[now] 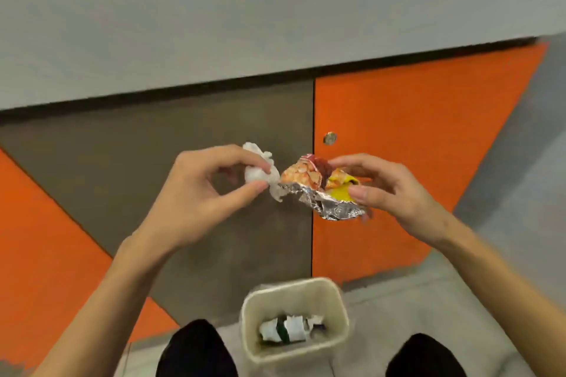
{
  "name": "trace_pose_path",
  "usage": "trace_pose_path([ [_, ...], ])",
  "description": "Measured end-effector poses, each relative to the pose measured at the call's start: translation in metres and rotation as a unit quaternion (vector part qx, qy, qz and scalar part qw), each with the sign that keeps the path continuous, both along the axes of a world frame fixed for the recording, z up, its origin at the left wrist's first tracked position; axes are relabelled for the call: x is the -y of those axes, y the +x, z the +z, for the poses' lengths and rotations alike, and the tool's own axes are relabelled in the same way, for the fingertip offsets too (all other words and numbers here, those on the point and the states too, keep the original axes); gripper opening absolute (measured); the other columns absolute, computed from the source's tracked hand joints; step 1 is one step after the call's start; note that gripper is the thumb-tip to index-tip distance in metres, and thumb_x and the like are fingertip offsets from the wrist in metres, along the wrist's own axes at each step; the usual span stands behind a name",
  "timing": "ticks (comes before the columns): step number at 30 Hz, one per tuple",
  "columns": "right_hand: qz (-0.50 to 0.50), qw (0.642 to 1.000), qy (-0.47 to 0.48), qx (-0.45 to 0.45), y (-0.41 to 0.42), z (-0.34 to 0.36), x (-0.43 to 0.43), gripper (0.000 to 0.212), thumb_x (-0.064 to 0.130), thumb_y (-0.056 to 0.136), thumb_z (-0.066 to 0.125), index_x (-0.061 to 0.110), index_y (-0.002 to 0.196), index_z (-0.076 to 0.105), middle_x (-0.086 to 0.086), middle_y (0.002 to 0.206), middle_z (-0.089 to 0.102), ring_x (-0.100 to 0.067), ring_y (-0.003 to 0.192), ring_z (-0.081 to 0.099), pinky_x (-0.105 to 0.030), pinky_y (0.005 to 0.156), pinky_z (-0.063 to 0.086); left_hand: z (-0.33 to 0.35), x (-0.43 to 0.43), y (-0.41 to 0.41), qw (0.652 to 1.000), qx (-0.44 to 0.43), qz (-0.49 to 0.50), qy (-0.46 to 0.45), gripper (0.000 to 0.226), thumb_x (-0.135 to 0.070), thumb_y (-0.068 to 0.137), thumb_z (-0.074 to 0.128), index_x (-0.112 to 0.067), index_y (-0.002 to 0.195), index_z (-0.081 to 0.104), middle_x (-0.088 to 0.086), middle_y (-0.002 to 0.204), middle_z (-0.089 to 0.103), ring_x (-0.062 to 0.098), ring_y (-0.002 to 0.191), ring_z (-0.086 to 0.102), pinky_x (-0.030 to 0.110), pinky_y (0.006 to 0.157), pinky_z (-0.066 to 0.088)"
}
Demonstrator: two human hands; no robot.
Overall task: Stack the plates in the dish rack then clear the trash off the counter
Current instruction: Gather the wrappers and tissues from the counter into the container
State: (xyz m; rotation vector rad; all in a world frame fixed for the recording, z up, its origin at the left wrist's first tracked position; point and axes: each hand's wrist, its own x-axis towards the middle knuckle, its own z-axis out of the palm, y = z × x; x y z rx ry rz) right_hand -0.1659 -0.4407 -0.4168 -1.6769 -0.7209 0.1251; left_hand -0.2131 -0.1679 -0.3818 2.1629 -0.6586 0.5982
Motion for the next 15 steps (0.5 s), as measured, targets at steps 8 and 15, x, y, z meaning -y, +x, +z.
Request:
trace_pose_path([
  [8,0.013,0.942,-0.262,-0.208,-0.006,-0.172,-0.013,0.037,0.036,0.088,0.067,0.022,0.123,0.064,-0.001,0.093,0.066,0.001,0.052,0.055,-0.024,0.051,0.047,-0.216,0.002,-0.004,0.948,-0.316,0.035,0.030,0.008,-0.020,0.081,0.077,-0.023,0.088,0.074,-0.011,0.084,0.073,0.003,0.068,0.061,0.019,0.066,0.047],
  [15,0.001,0.904,-0.360,-0.232,0.000,-0.238,-0.031,0.044,0.041,0.083,0.067,0.030,0.126,0.064,0.002,0.099,0.071,-0.020,0.054,0.058,-0.021,0.052,0.046,-0.294,0.010,0.001,0.907,-0.411,0.064,0.060,0.004,-0.022,0.081,0.073,-0.023,0.085,0.072,-0.009,0.079,0.068,0.008,0.072,0.060,0.016,0.066,0.043],
])
